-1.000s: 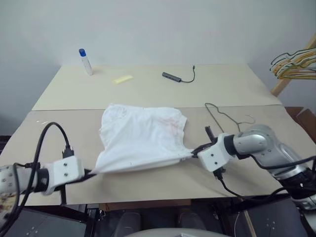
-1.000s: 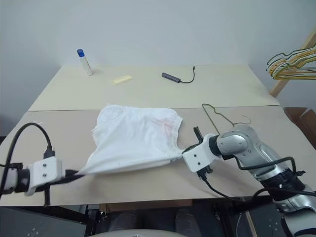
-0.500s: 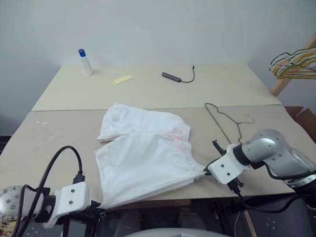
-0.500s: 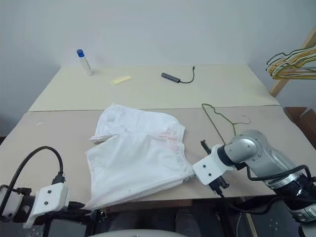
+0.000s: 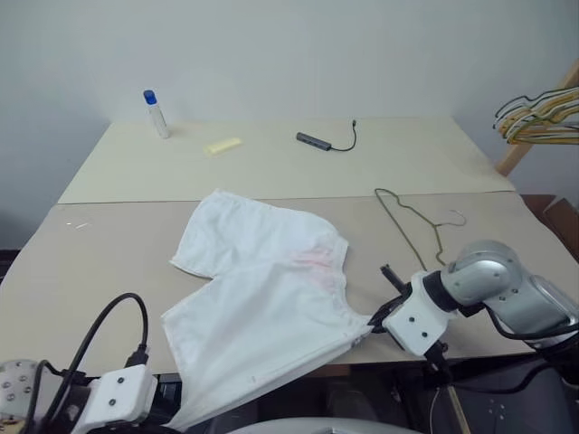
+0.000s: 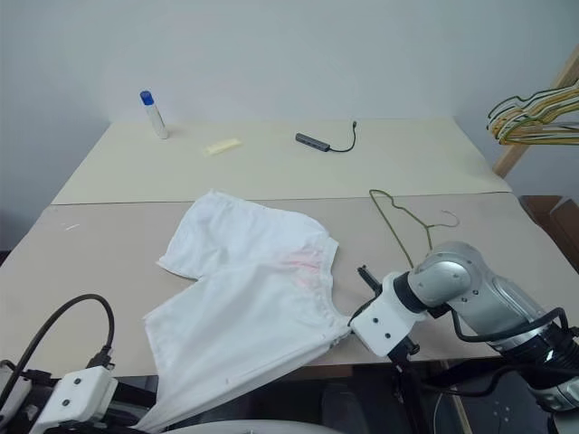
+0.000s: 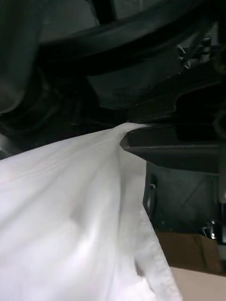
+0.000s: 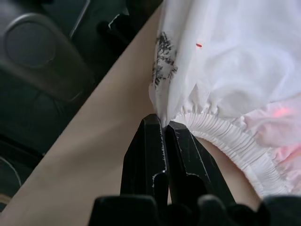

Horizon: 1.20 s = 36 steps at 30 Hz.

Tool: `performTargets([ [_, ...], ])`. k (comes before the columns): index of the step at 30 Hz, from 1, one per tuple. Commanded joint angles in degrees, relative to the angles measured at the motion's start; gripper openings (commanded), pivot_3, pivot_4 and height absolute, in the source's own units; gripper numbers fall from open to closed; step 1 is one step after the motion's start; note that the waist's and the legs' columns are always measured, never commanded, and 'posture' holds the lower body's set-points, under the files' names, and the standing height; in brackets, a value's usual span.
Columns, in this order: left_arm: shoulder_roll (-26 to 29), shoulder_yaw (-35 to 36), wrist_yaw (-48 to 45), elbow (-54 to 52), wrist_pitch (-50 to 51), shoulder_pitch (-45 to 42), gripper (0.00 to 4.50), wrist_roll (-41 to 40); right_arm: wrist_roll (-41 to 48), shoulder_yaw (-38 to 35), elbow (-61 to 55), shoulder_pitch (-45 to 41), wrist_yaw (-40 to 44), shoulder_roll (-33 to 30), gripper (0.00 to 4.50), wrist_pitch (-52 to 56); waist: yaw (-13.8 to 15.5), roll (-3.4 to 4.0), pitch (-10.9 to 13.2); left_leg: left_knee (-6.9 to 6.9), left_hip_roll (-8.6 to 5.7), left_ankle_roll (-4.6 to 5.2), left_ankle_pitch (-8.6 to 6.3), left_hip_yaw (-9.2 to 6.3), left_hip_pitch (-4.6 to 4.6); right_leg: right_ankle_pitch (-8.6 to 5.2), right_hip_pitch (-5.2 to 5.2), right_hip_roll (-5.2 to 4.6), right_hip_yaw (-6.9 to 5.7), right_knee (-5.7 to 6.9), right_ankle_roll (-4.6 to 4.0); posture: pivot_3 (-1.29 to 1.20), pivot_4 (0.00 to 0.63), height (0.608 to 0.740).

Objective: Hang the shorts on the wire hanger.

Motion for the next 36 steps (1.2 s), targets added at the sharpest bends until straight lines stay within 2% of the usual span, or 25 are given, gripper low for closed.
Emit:
performTargets([
  [1,1.47,1.92,-0.87,4.89,-2.31,-1.03,0.06,3.61,-0.15,-2.45,1.09,0.41,0.45,-1.76,0.00,1.94,0.05,-0.01,0.01,0.00,-0.01,0.00,0.00,0.00,0.00,0.00,0.00,-0.01,0.00,0.00,0.00,0.09,0.000,0.740],
  [2,1.28,1.72,-0.76,4.38,-1.28,-2.17,0.02,1.63,-0.28,-2.68,1.08,0.67,-0.42,-1.40,0.29,1.27,0.14,-0.02,0.01,0.00,-0.01,0.00,0.00,0.01,-0.01,0.01,0.00,-0.02,0.00,0.00,0.02,0.09,0.000,0.740],
  [5,0.88,1.14,-2.19,3.41,-1.24,-3.70,0.67,-1.29,0.81,-3.26,0.56,0.91,-1.54,-0.67,1.18,1.48,0.00,-0.05,0.00,0.00,0.01,0.00,0.00,0.02,0.02,0.01,0.00,-0.01,-0.01,0.00,0.01,0.08,0.000,0.740],
  [7,0.95,1.06,-2.42,3.53,-1.46,-4.56,1.35,-0.96,3.85,-4.31,-0.89,1.12,-1.11,-0.56,1.95,3.58,-0.04,-0.05,0.00,0.00,0.01,0.00,0.00,0.04,0.02,0.01,-0.01,-0.01,-0.01,0.00,0.01,0.08,0.000,0.740],
  [9,1.24,2.70,-3.69,4.27,-0.82,-5.77,1.85,-2.52,7.75,-6.10,-1.69,1.31,0.72,-1.68,2.51,4.80,-0.05,-0.03,0.01,0.00,0.04,0.00,0.00,0.04,0.02,0.05,-0.02,0.01,-0.01,0.01,0.08,0.07,0.000,0.740],
  [12,1.30,7.91,-6.44,5.02,2.76,-9.77,2.77,-10.24,15.94,-11.63,0.38,1.39,3.31,-3.60,3.53,6.61,-0.02,0.00,0.05,0.00,0.07,0.00,0.00,0.03,-0.02,0.10,-0.03,0.03,-0.03,0.02,0.17,0.07,0.000,0.740],
  [13,1.20,9.45,-6.82,5.14,4.36,-12.02,3.12,-13.78,17.05,-13.67,2.29,1.01,2.75,-3.81,3.97,7.06,0.03,-0.02,0.05,0.00,0.06,0.00,0.00,0.03,-0.02,0.10,-0.02,0.01,-0.03,0.01,0.17,0.07,0.000,0.740],
  [15,0.64,11.47,-6.07,5.37,8.34,-16.84,3.74,-21.50,15.97,-16.26,6.11,-0.22,-0.51,-3.26,4.50,8.94,0.05,-0.06,0.03,0.00,0.06,0.00,0.00,0.02,0.03,0.04,0.02,0.00,-0.05,0.01,0.08,0.07,0.000,0.740],
  [17,-0.42,12.28,-2.23,5.58,12.81,-22.99,4.43,-29.11,11.85,-17.19,10.61,-2.35,-6.98,-1.27,4.50,13.38,-0.08,-0.10,0.01,0.00,0.07,0.00,0.00,0.03,0.11,0.03,0.01,0.00,-0.05,0.01,0.06,0.07,0.000,0.740],
  [19,-1.54,11.85,1.75,5.35,15.61,-28.41,4.47,-33.89,9.23,-17.68,14.63,-4.65,-14.85,2.18,4.50,21.69,-0.32,-0.17,-0.04,0.00,0.10,0.00,0.00,0.07,0.20,0.07,0.06,0.01,-0.04,0.03,0.12,0.07,0.000,0.740],
  [22,-3.88,8.54,7.93,4.45,17.48,-34.98,4.47,-35.96,8.01,-18.97,19.83,-8.45,-26.57,10.00,4.50,35.57,-1.10,-0.13,-0.04,-0.02,0.11,0.00,0.00,0.08,0.11,0.23,-0.01,0.09,0.03,0.10,0.07,0.06,0.000,0.740],
  [23,-4.73,6.75,10.50,4.05,17.88,-37.14,4.47,-35.63,8.02,-19.37,21.56,-9.57,-29.82,12.68,4.50,40.20,-1.26,-0.09,-0.02,-0.02,0.10,0.00,0.00,0.06,0.02,0.42,-0.06,0.11,0.05,0.11,-0.26,0.06,0.000,0.740],
  [25,-5.61,4.33,13.72,3.67,18.40,-39.68,4.47,-34.36,8.13,-19.87,23.41,-10.92,-33.36,15.91,4.50,46.13,-1.36,-0.03,0.00,-0.06,0.03,0.00,0.00,-0.01,-0.08,0.44,-0.12,0.11,0.07,0.11,-0.29,0.06,0.000,0.740],
  [28,-6.13,-1.33,18.02,4.31,16.65,-42.83,4.47,-27.25,7.50,-20.42,28.68,-13.29,-39.20,20.80,4.50,51.15,-1.35,-0.01,0.01,-0.06,-0.04,-0.01,0.00,-0.07,-0.19,0.46,-0.18,0.06,0.07,0.11,-0.26,0.06,0.000,0.740],
  [31,-6.46,-6.25,20.60,5.41,15.75,-45.79,4.47,-22.45,6.23,-20.16,36.24,-16.14,-43.40,24.00,4.50,51.96,-1.43,-0.01,0.01,-0.06,-0.07,-0.04,0.03,-0.06,-0.17,0.50,-0.13,0.05,0.09,0.04,-0.21,0.05,0.000,0.740],
  [36,-9.29,-9.51,23.47,5.19,16.38,-51.41,4.47,-23.25,6.10,-21.44,47.82,-20.61,-45.64,25.57,4.50,50.26,-1.45,0.01,0.02,-0.06,-0.08,-0.04,0.03,-0.07,-0.18,0.50,-0.13,0.06,0.10,0.04,-0.19,0.06,0.000,0.740],
])
